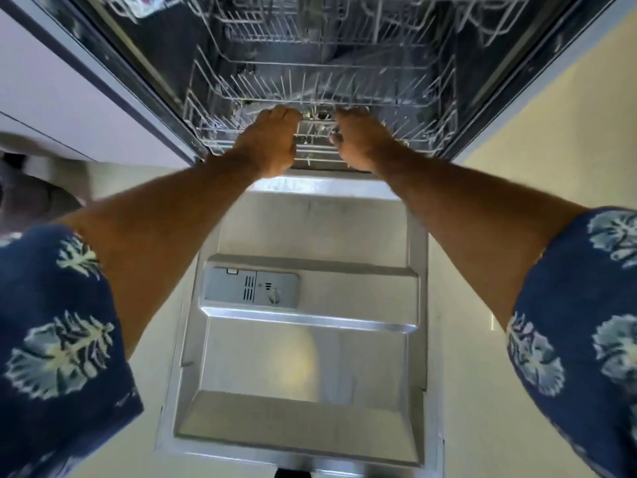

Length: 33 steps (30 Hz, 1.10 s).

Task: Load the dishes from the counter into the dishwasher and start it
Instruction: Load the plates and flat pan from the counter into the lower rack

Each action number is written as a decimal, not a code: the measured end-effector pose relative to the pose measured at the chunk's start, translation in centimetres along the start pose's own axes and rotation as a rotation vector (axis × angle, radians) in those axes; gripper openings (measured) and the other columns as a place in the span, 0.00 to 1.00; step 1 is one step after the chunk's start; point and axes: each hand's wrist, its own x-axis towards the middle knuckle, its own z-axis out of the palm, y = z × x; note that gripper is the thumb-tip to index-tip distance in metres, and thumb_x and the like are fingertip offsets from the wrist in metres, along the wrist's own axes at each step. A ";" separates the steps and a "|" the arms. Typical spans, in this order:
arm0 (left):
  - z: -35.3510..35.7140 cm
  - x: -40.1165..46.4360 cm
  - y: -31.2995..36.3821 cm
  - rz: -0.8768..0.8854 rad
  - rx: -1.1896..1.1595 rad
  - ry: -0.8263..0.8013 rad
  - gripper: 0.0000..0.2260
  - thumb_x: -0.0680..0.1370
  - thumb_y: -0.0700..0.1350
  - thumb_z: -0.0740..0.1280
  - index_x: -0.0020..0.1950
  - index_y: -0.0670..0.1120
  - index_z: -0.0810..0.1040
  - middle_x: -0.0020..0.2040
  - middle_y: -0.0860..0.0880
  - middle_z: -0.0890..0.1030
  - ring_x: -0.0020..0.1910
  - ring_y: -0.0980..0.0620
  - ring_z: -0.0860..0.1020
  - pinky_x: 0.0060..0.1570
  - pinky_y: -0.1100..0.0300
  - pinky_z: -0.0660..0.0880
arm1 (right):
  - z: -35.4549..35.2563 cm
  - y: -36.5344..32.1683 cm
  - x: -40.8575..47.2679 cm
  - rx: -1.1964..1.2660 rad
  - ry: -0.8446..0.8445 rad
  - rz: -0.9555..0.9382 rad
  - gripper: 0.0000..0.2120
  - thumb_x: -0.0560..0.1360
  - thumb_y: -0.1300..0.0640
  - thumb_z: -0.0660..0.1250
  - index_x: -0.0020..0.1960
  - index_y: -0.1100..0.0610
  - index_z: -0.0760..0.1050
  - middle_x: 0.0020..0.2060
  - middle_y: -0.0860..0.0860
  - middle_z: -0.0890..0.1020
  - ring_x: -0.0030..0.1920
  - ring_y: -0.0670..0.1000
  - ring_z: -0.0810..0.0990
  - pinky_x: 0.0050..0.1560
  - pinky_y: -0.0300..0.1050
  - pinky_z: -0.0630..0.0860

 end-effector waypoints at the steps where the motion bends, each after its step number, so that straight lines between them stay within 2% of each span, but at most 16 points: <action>1: 0.1 -0.4 0.3 0.008 -0.021 0.056 0.20 0.78 0.38 0.65 0.70 0.42 0.71 0.68 0.39 0.73 0.67 0.39 0.71 0.66 0.45 0.70 | 0.0 0.0 -0.5 0.007 0.023 -0.009 0.17 0.82 0.57 0.59 0.70 0.61 0.71 0.66 0.62 0.75 0.66 0.61 0.75 0.65 0.49 0.71; 4: 0.8 -3.3 1.1 -0.013 -0.101 0.073 0.08 0.80 0.38 0.64 0.57 0.44 0.78 0.55 0.41 0.80 0.54 0.42 0.78 0.52 0.50 0.76 | 0.5 0.1 -3.2 0.044 -0.050 -0.015 0.11 0.81 0.60 0.59 0.56 0.60 0.80 0.54 0.60 0.82 0.55 0.59 0.80 0.55 0.47 0.75; 7: 1.5 -7.4 1.9 -0.043 -0.135 0.030 0.07 0.80 0.38 0.64 0.52 0.48 0.78 0.50 0.45 0.81 0.49 0.45 0.80 0.49 0.50 0.79 | 1.9 -0.7 -7.0 0.073 -0.105 -0.056 0.10 0.80 0.61 0.61 0.53 0.62 0.81 0.50 0.61 0.83 0.52 0.60 0.81 0.52 0.47 0.75; 11: 2.1 -12.4 2.7 -0.061 -0.167 -0.046 0.06 0.81 0.40 0.63 0.51 0.48 0.79 0.50 0.46 0.83 0.48 0.46 0.81 0.49 0.50 0.79 | 3.9 -2.2 -12.1 0.111 -0.146 -0.039 0.11 0.81 0.57 0.62 0.54 0.61 0.80 0.51 0.62 0.83 0.52 0.61 0.81 0.53 0.49 0.75; 16: 2.8 -18.8 4.1 -0.083 -0.122 -0.168 0.05 0.79 0.42 0.65 0.50 0.50 0.79 0.47 0.46 0.82 0.48 0.44 0.80 0.44 0.55 0.75 | 5.6 -4.2 -18.6 0.184 -0.250 0.053 0.09 0.80 0.54 0.63 0.49 0.57 0.80 0.45 0.59 0.83 0.46 0.59 0.82 0.49 0.50 0.78; 21: 3.9 -26.0 5.7 -0.106 -0.150 -0.230 0.06 0.81 0.43 0.63 0.53 0.50 0.80 0.49 0.48 0.82 0.50 0.46 0.81 0.46 0.56 0.73 | 7.4 -6.7 -25.4 0.209 -0.373 0.111 0.08 0.80 0.56 0.63 0.49 0.58 0.79 0.46 0.59 0.82 0.47 0.59 0.80 0.44 0.45 0.71; 23: 4.5 -28.4 6.2 -0.094 -0.146 -0.260 0.06 0.82 0.45 0.63 0.54 0.51 0.79 0.50 0.50 0.82 0.51 0.48 0.81 0.49 0.55 0.75 | 8.3 -7.4 -27.8 0.207 -0.407 0.152 0.08 0.80 0.55 0.62 0.50 0.56 0.79 0.46 0.57 0.82 0.46 0.58 0.81 0.45 0.46 0.73; 26: 5.4 -31.4 6.5 -0.073 -0.115 -0.304 0.07 0.82 0.45 0.63 0.56 0.53 0.79 0.52 0.52 0.82 0.54 0.50 0.79 0.52 0.55 0.71 | 9.6 -8.3 -30.7 0.219 -0.471 0.156 0.07 0.81 0.55 0.61 0.49 0.54 0.78 0.46 0.56 0.83 0.47 0.56 0.81 0.48 0.47 0.77; 33: 6.1 -35.1 7.2 -0.069 -0.070 -0.330 0.07 0.82 0.45 0.63 0.56 0.55 0.77 0.49 0.53 0.81 0.51 0.51 0.78 0.47 0.56 0.65 | 10.7 -9.6 -34.2 0.174 -0.514 0.144 0.07 0.83 0.55 0.59 0.53 0.53 0.76 0.47 0.53 0.82 0.47 0.54 0.81 0.48 0.47 0.77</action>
